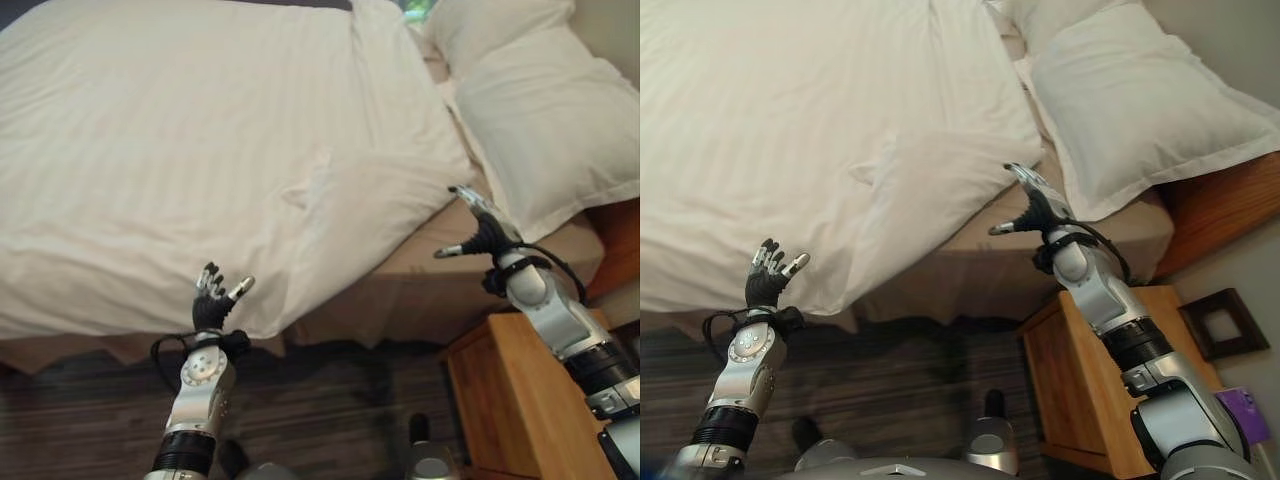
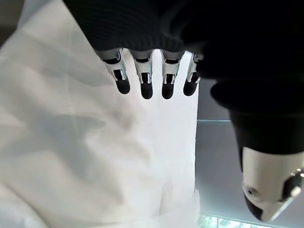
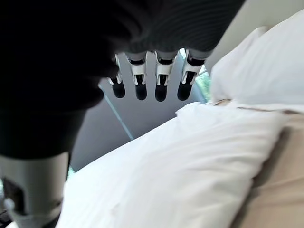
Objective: Making the bed.
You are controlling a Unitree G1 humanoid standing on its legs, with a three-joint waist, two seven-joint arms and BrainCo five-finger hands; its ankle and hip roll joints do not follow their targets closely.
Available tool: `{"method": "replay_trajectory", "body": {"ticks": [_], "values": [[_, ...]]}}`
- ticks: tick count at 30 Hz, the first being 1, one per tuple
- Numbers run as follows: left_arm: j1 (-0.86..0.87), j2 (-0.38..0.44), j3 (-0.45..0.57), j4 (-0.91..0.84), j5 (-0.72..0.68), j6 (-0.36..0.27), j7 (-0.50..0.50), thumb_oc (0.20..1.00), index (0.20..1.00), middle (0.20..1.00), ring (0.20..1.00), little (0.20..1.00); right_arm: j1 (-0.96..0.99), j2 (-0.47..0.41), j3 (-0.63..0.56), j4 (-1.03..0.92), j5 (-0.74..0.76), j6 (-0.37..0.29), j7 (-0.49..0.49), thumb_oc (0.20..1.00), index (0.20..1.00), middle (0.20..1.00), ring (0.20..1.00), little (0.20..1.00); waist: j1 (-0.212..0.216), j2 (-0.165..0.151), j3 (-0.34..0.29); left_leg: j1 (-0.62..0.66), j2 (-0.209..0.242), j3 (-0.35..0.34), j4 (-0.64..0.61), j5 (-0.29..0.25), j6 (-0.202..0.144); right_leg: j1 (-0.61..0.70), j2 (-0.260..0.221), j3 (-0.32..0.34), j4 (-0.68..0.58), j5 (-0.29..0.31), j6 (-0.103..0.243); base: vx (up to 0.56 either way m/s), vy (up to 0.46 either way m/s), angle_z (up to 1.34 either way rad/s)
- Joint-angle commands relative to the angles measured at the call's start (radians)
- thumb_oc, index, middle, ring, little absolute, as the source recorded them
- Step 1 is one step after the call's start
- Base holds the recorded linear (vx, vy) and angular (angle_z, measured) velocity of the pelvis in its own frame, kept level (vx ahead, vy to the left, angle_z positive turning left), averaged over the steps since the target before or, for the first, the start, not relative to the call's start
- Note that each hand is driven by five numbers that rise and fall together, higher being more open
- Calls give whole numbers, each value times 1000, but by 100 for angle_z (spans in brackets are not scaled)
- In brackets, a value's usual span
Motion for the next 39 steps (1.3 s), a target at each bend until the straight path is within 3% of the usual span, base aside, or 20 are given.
{"method": "replay_trajectory", "body": {"ticks": [1, 3, 4, 6, 7, 8, 10, 13, 14, 15, 16, 17, 19, 23, 25, 27, 29, 33, 37, 39], "values": [[-45, 112, 7, -94, -5, -47, -11, 1000, 1000, 1000, 1000, 1000, -74, 56, -2, 21, 10, -24, -12, 1000, 1000, 1000, 1000, 1000, 59, -8, -10, 80, -175, 84, 66, -181, 21, 147, 180, -121, -184, -59, -138, 21, 2, 24], [-39, 104, -5, -93, 17, -32, -23, 1000, 1000, 1000, 1000, 1000, -68, 67, -3, 6, -10, -21, -6, 1000, 1000, 1000, 1000, 1000, 50, 12, -13, 135, -213, 74, -20, -182, 46, 151, 197, -122, -184, -54, -125, 51, 27, 42], [-40, 101, -13, -113, 19, -35, -30, 1000, 1000, 1000, 1000, 1000, -59, 75, -14, 7, -11, -21, -12, 1000, 1000, 1000, 1000, 1000, 49, 8, -6, 119, -206, 73, -27, -147, 50, 146, 197, -136, -183, -30, -131, 19, -28, 41], [-52, 105, -28, -121, 25, -28, -26, 1000, 1000, 1000, 1000, 1000, -41, 79, -25, 8, -11, -27, -7, 1000, 1000, 1000, 1000, 1000, 41, 6, -3, 140, -192, 72, -55, -147, 43, 132, 194, -151, -107, -42, -121, 13, -26, 36], [-59, 127, -58, -137, 20, -17, -43, 1000, 1000, 1000, 1000, 1000, -13, 87, -31, -21, 7, -30, 0, 1000, 1000, 1000, 1000, 1000, 13, 5, 10, 164, -193, 53, -122, -123, 66, 46, 218, -107, 102, -51, -99, -196, 49, 34], [-79, 136, -83, -129, 38, -7, -35, 1000, 1000, 1000, 1000, 1000, -5, 123, -39, -10, 22, -28, -10, 1000, 1000, 1000, 1000, 1000, -21, 20, 37, 160, -146, 56, -155, -78, 81, -54, 270, -62, 377, -72, -73, -226, 63, 69], [-58, 138, -77, -132, 48, 3, -49, 1000, 1000, 1000, 1000, 1000, 6, 129, -48, 2, 15, -27, -20, 1000, 1000, 1000, 1000, 1000, -21, 29, 37, 161, -146, 49, -159, -84, 99, -74, 278, -65, 562, -82, -92, -155, 80, 83], [-30, 135, -76, -146, 60, 12, -57, 1000, 1000, 1000, 1000, 1000, 27, 140, -58, -8, 12, -30, -17, 1000, 1000, 1000, 1000, 1000, -8, 21, 30, 166, -169, 40, -159, -91, 108, -46, 271, -95, 613, -67, -101, 47, 36, 10], [-19, 149, -52, -145, 57, 11, -53, 1000, 1000, 1000, 1000, 1000, -1, 142, -50, 2, 2, -29, -14, 1000, 1000, 1000, 1000, 1000, 39, -9, 0, 170, -188, 53, -157, -123, 97, 68, 165, -187, 451, -66, -98, 119, -125, 24], [-14, 158, -45, -147, 51, 9, -53, 1000, 1000, 1000, 1000, 1000, -13, 147, -45, 12, 8, -29, -15, 1000, 1000, 1000, 1000, 1000, 54, -19, -8, 166, -187, 61, -157, -122, 91, 111, 137, -219, 392, -59, -95, 124, -124, 3], [-13, 160, -44, -148, 51, 9, -53, 1000, 1000, 1000, 1000, 1000, -14, 149, -44, 15, 8, -30, -16, 1000, 1000, 1000, 1000, 1000, 51, -20, -6, 169, -187, 58, -157, -121, 91, 120, 139, -223, 383, -56, -95, -22, -110, -8], [1, 168, -19, -142, 32, 12, -49, 1000, 1000, 1000, 1000, 1000, -45, 150, -28, 14, 11, -24, -8, 1000, 1000, 1000, 1000, 1000, 76, -33, -28, 156, -182, 80, -159, -114, 78, 158, 122, -246, 243, -63, -108, -18, -92, -20], [38, 164, 11, -141, 22, 8, -51, 1000, 1000, 1000, 1000, 1000, -67, 162, -7, 19, 14, -22, -3, 1000, 1000, 1000, 1000, 1000, 105, -42, -56, 150, -184, 100, -158, -106, 69, 219, 154, -243, 70, -82, -111, 22, -92, -58], [55, 157, 19, -127, 20, 1, -48, 1000, 1000, 1000, 1000, 1000, -72, 160, 11, 25, 14, -24, 6, 1000, 1000, 1000, 1000, 1000, 114, -48, -69, 141, -194, 94, -159, -101, 63, 238, 195, -166, -39, -91, -116, 52, -88, -98], [25, 167, 7, -120, 12, -11, -46, 1000, 1000, 1000, 1000, 1000, -111, 127, 43, 43, 8, -24, 7, 1000, 1000, 1000, 1000, 1000, 99, -32, -60, 129, -177, 75, -159, -99, 48, 198, 222, -78, -159, -114, -134, 74, -172, -8], [-15, 184, -14, -119, 9, -26, -31, 1000, 1000, 1000, 1000, 1000, -166, 107, 77, 57, 6, -24, 3, 1000, 1000, 1000, 1000, 1000, 80, -15, -35, 134, -155, 57, -159, -101, 32, 99, 224, -55, -177, -80, -137, 39, -202, -12], [-60, 206, -20, -112, 11, -34, -24, 1000, 1000, 1000, 1000, 1000, -227, 101, 103, 90, 3, -16, -2, 1000, 1000, 1000, 1000, 1000, 79, -19, -22, 140, -132, 60, -159, -90, 11, 69, 219, -93, -184, -80, -128, 51, -265, 10], [-130, 238, -31, -79, 19, -47, -9, 1000, 1000, 1000, 1000, 1000, -348, 81, 137, 220, -5, -4, -41, 1000, 1000, 1000, 1000, 1000, 96, -25, -13, 138, -90, 62, -159, -44, -32, 71, 248, -116, -184, -95, -136, 47, -243, 11], [-228, 259, -48, -20, -4, -70, 27, 1000, 1000, 1000, 1000, 1000, -484, 42, 165, 326, 9, 9, -91, 1000, 1000, 1000, 1000, 1000, 110, -12, 31, 120, -76, 53, -125, -21, -50, 91, 268, -154, -184, -107, -158, 26, -158, -1], [-283, 258, -70, -14, -22, -83, 35, 1000, 1000, 1000, 1000, 1000, -505, 4, 158, 361, -8, 14, -118, 1000, 1000, 1000, 1000, 1000, 107, -6, 57, 70, -65, 99, -75, -10, -50, 104, 265, -201, -184, -114, -170, -28, -165, 25]]}}
